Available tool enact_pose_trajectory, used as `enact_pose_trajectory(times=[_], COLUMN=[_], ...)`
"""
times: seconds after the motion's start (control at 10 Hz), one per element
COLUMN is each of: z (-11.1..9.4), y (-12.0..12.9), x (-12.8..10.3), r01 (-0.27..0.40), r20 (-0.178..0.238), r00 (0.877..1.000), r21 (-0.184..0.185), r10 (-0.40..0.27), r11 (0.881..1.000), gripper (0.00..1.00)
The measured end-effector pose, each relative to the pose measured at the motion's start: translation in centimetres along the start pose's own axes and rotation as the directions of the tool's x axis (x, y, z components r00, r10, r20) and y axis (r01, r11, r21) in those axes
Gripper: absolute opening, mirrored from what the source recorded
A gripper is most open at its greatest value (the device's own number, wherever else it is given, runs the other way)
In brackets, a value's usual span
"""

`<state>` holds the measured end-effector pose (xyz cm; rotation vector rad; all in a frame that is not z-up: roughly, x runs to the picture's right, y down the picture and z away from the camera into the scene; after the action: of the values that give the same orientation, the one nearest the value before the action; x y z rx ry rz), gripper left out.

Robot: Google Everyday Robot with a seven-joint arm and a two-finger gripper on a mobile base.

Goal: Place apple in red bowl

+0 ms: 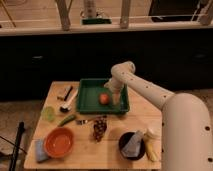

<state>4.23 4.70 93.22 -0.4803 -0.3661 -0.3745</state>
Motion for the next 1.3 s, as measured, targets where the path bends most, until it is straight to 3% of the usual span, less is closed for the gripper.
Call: enact_pose_trajectory(times=[0.6, 0.7, 1.3], z=[1.2, 1.6, 1.9], y=[-0.3, -0.4, 0.1], x=[-2.9, -3.5, -4.0], r01=[0.09, 0.108, 0.147], r20=[0.021, 0.023, 0.026], r00=[0.996, 0.994, 0.989], r21=[-0.036, -0.043, -0.064], r10=[-0.09, -0.107, -0.145], r11=[0.995, 0.993, 0.987], gripper=[0.79, 0.73, 0.13])
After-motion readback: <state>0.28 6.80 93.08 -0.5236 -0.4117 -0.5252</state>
